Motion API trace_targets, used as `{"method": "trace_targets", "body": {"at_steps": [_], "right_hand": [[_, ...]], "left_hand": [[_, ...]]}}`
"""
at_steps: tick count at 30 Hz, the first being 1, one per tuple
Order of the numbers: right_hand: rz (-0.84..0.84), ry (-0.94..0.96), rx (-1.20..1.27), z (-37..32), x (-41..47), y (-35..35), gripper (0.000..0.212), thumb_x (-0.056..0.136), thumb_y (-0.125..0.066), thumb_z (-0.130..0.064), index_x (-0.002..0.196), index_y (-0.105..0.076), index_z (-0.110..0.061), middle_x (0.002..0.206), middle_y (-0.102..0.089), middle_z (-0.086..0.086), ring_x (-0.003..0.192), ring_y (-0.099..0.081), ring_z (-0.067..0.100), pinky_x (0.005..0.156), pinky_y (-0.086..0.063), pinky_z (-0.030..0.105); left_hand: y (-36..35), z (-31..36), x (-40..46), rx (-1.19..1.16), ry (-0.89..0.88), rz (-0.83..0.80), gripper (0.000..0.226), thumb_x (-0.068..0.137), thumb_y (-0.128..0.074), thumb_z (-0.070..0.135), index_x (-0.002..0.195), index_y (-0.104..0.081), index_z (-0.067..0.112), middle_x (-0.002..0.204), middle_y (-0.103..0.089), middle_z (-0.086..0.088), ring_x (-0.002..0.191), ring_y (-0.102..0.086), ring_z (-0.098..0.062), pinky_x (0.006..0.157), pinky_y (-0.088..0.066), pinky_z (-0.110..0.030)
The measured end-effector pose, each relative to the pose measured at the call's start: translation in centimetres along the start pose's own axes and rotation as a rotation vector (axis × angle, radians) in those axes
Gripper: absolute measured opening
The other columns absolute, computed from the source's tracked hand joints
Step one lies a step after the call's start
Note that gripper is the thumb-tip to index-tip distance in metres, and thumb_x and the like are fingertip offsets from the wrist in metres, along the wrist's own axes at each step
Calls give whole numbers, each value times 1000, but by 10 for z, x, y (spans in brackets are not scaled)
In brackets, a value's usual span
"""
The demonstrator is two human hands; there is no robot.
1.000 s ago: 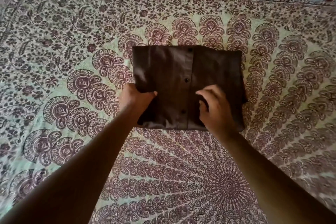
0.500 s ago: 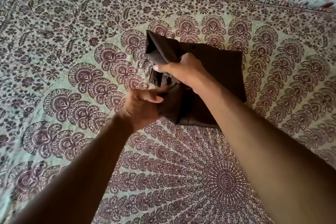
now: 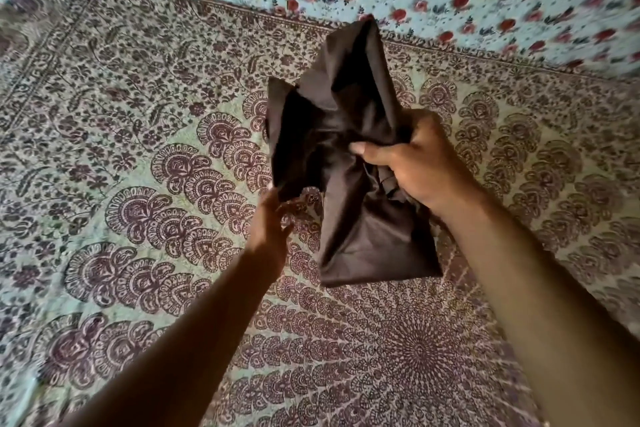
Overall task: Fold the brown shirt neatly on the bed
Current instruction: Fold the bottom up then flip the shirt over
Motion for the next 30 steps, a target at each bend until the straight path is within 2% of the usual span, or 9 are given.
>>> {"method": "trace_targets", "body": {"at_steps": [2,4,6,13,17,22,24,27,30], "right_hand": [[-69,89,108,-26,-19,2,17,82,-80,4,84,-74,-12,73,-75,-8,68,-71,6,68,-55,22],[-112,151,261,-44,-35,2,24,74,-80,6,90,-75,-11,81,-78,-8,79,-75,8,76,-58,23],[-137,156,395,-52,-48,0,29,66,-78,0,94,-75,-6,85,-79,-5,82,-76,11,77,-60,24],[-53,97,370,-28,-76,-5,21,79,-73,13,94,-74,-1,83,-78,-4,80,-74,11,79,-60,24],[-31,22,304,5,-97,-18,18,68,-86,-4,83,-78,-4,88,-77,7,82,-72,23,81,-59,35],[-21,-88,351,33,-137,-51,21,81,-75,10,80,-76,-11,73,-76,-3,64,-70,11,63,-56,22],[-20,-145,360,44,-157,-66,12,77,-82,-7,74,-71,-8,64,-69,6,55,-64,18,57,-51,24],[-39,-227,373,61,-185,-95,74,50,-96,-51,92,-69,3,85,-64,32,79,-58,37,74,-44,49],[-70,-243,347,68,-209,-121,81,47,-96,-58,100,-69,-3,93,-58,51,84,-57,43,73,-42,56]], "left_hand": [[5,1,4,-152,49,50,38,106,-33,14,94,-69,19,91,-77,-3,71,-70,-8,69,-51,-28],[36,-15,24,-322,44,106,40,109,-31,25,98,-69,17,115,-74,-18,66,-74,-9,57,-58,-24],[63,-38,52,-391,53,70,49,104,-37,48,123,-66,14,140,-62,-19,89,-78,-23,70,-64,-36],[50,19,-78,-560,37,-166,76,101,-24,68,143,-58,15,149,-55,-17,139,-52,-38,117,-38,-58],[92,12,-102,-182,-17,-108,34,102,-50,26,126,-71,12,131,-69,-18,111,-72,-28,93,-61,-39],[145,2,-133,-43,11,45,30,99,-61,17,126,-66,7,116,-76,-13,101,-75,-23,84,-63,-32],[165,0,-147,-28,31,75,24,100,-59,20,120,-68,11,109,-79,-8,97,-76,-19,81,-63,-30],[196,-8,-165,22,61,113,21,102,-58,24,111,-70,10,102,-80,-8,91,-77,-16,75,-63,-28],[229,-19,-177,129,24,179,23,101,-61,23,106,-71,3,91,-79,-8,78,-75,-17,70,-60,-28]]}}
Point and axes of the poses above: each hand's wrist, its own x-axis towards the middle knuckle, its own y-axis out of the back of the hand, z = x × y, the point moved 7 cm from there along x, towards the middle knuckle
